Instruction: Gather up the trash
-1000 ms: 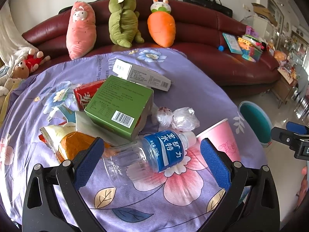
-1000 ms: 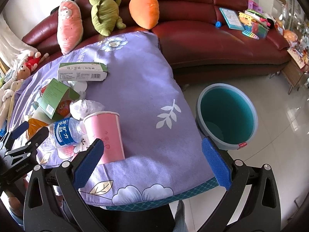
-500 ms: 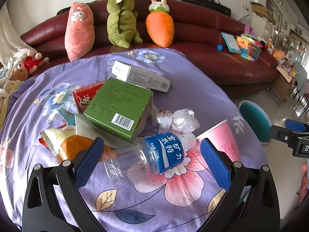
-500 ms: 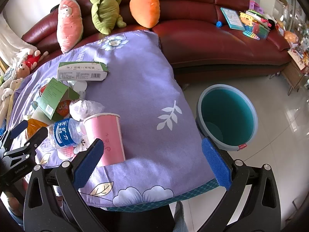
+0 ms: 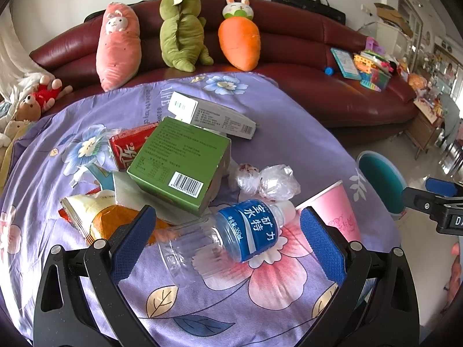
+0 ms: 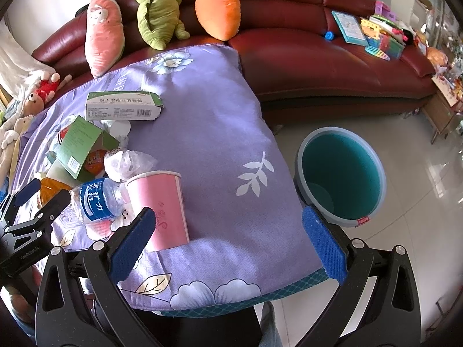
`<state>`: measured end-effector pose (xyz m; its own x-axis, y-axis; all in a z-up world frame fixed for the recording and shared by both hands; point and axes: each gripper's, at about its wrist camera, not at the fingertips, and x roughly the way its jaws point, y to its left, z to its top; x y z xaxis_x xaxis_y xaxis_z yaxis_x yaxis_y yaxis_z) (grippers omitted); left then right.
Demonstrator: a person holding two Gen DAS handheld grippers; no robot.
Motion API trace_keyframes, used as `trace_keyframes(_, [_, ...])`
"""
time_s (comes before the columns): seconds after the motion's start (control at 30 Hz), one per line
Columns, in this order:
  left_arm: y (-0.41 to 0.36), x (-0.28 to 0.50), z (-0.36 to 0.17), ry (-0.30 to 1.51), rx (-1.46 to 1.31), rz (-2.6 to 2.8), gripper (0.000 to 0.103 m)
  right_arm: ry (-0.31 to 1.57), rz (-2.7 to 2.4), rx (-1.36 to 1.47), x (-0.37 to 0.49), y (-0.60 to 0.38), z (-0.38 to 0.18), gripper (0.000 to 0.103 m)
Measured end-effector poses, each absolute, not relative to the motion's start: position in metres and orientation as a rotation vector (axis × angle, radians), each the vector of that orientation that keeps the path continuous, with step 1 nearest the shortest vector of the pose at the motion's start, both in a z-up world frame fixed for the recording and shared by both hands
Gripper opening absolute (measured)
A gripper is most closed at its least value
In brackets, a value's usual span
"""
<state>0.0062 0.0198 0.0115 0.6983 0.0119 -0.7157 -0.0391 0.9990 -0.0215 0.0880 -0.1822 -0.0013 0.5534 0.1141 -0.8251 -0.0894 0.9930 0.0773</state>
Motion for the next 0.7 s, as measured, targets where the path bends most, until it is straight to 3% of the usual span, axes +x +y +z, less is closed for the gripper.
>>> trace_keyframes(0.7, [0.031, 0.008, 0.018, 0.786, -0.011, -0.003, 0.1, 1.003, 0.129, 0.004, 0.091, -0.171, -0.004, 0.097])
